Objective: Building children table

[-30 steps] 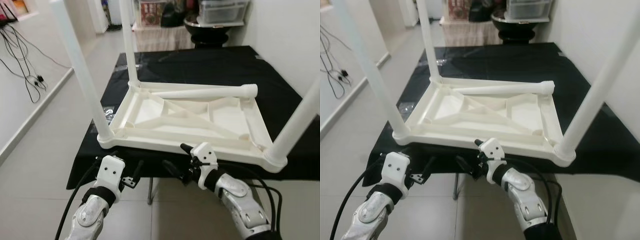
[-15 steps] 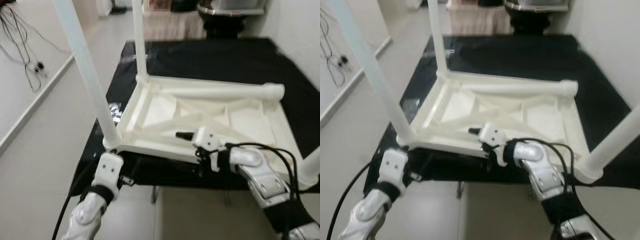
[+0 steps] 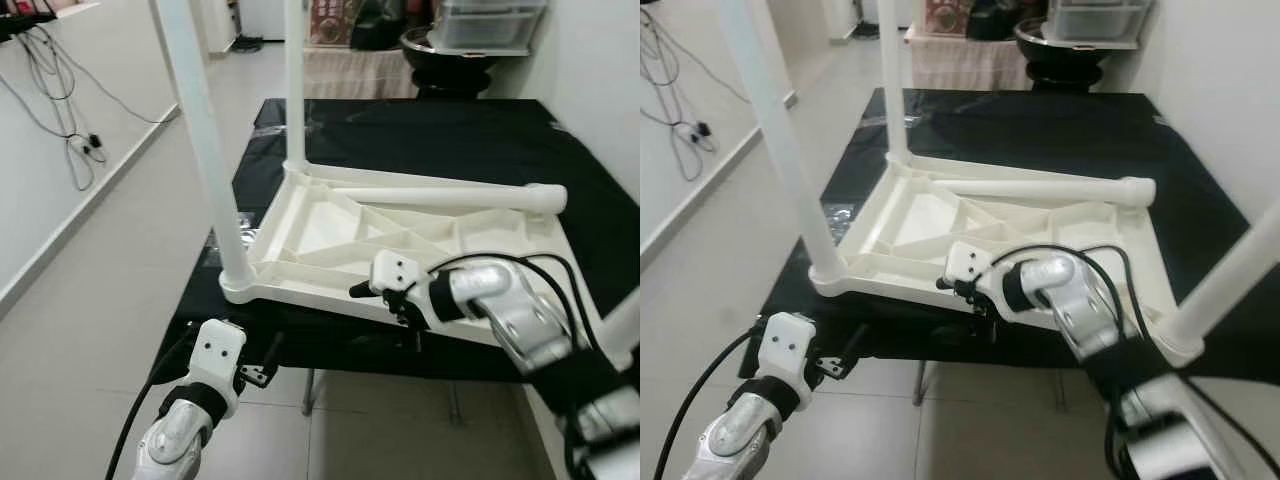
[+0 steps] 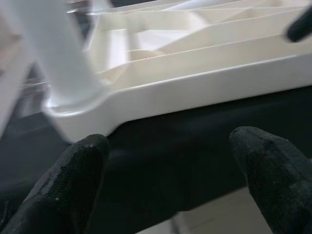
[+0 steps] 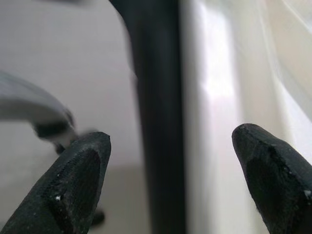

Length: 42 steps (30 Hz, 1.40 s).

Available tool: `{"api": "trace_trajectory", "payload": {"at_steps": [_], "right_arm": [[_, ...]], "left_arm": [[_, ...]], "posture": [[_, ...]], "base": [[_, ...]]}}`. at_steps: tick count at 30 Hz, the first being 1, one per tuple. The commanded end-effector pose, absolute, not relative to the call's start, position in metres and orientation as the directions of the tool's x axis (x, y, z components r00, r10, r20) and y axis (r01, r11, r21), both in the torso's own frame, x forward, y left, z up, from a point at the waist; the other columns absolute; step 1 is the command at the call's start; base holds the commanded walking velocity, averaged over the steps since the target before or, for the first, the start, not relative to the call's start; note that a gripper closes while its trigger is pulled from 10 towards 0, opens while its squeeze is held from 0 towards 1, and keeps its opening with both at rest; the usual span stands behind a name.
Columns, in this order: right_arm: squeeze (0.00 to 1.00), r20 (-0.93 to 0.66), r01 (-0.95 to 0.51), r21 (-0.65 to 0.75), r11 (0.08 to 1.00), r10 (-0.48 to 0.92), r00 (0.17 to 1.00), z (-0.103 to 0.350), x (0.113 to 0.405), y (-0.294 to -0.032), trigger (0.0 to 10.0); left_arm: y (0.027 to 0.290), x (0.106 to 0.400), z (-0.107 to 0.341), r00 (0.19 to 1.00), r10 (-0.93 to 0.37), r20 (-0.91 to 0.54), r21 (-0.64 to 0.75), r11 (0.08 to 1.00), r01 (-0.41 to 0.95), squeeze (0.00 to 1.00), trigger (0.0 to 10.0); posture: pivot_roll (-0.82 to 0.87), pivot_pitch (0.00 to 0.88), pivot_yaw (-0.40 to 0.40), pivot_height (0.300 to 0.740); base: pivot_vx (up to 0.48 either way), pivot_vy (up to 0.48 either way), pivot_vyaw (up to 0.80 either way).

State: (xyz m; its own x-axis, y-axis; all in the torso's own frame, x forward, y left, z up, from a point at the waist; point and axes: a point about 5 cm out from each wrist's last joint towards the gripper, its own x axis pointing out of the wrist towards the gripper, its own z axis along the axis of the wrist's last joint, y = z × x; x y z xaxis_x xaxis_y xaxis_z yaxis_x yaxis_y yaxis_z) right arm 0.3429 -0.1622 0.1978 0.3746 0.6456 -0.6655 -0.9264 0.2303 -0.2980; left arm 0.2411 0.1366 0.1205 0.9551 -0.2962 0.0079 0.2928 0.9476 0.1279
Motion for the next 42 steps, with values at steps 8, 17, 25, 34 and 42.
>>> {"api": "trace_trajectory", "payload": {"at_steps": [8, 17, 25, 34, 42], "right_arm": [[0.0, -0.748, -0.905, -0.293, 0.309, 0.515, 0.419, 0.198, 0.347, -0.188, 10.0], [0.0, -0.787, -0.91, -0.289, 0.297, 0.468, 0.402, 0.198, 0.347, -0.2, 3.5], [0.0, -0.804, -0.888, -0.328, 0.321, 0.398, 0.442, 0.194, 0.352, -0.204, 0.0], [0.0, -0.824, -0.899, -0.32, 0.298, 0.381, 0.42, 0.182, 0.347, -0.2, 0.0], [0.0, -0.691, -0.837, -0.277, 0.472, 0.508, 0.515, 0.195, 0.362, -0.168, 0.0]], "left_arm": [[0.134, 0.235, 0.115, 0.95, -0.312, -0.022, 0.109, 0.944, 0.312, 0.0, 10.0], [0.133, 0.234, 0.114, 0.946, -0.323, -0.029, 0.107, 0.94, 0.324, 0.0, 10.0], [0.133, 0.234, 0.114, 0.945, -0.324, -0.031, 0.105, 0.94, 0.326, 0.0, 10.0], [0.134, 0.234, 0.116, 0.946, -0.324, -0.03, 0.103, 0.94, 0.325, 0.0, 10.0], [0.134, 0.235, 0.117, 0.947, -0.319, -0.029, 0.102, 0.942, 0.32, 0.0, 10.0]], "posture": [[-0.01, 0.154, -0.015, 0.74], [-0.02, 0.15, -0.013, 0.74], [-0.02, 0.152, -0.011, 0.74], [-0.01, 0.162, -0.01, 0.74], [-0.01, 0.167, -0.011, 0.74]], "base": [[0.0, 0.0, 0.0], [0.0, 0.0, 0.0], [0.0, 0.0, 0.0], [0.0, 0.0, 0.0], [0.0, 0.0, 0.0]]}}
